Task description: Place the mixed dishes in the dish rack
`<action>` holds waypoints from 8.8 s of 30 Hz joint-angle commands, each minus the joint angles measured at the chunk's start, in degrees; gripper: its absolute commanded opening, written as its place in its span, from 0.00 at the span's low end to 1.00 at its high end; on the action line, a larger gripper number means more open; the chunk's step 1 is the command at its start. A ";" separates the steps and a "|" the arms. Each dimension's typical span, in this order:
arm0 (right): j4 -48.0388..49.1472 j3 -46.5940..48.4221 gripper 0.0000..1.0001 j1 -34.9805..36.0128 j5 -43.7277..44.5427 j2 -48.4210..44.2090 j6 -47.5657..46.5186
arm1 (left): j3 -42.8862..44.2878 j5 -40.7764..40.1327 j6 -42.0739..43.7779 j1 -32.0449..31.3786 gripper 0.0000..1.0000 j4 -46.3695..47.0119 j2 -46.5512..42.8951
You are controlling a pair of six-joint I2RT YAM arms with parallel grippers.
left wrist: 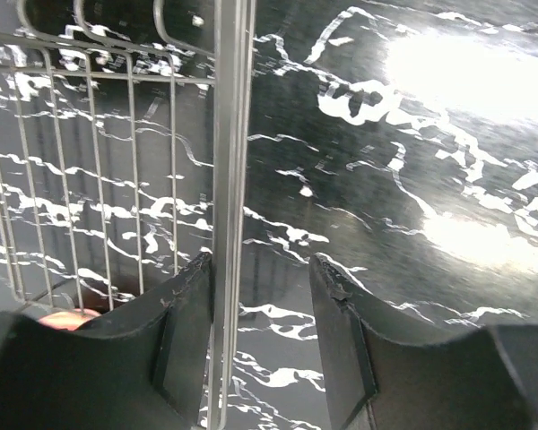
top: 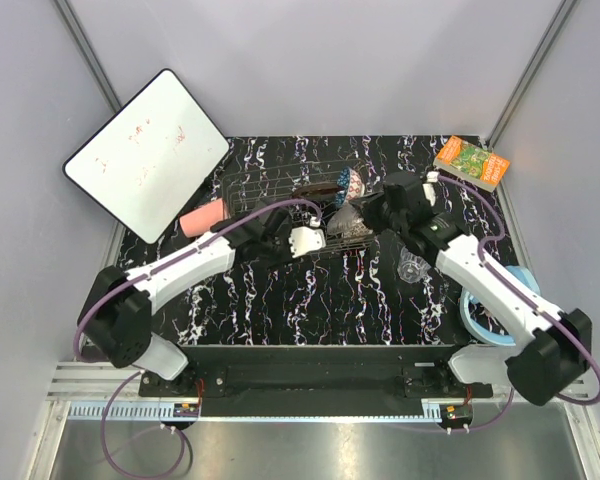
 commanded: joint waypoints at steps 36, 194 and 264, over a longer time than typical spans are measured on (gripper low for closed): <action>0.85 3.67 0.00 0.68 -10.85 14.91 9.09 | 3.37 3.86 -10.95 1.14 0.99 -8.97 -13.22; -17.08 -3.10 0.85 28.28 37.58 -5.21 -23.43 | 16.12 -31.65 -39.25 27.42 0.99 9.49 20.61; -15.67 -8.11 0.80 28.02 34.59 -5.13 -23.60 | 26.38 -33.59 -33.19 23.38 0.00 2.02 10.25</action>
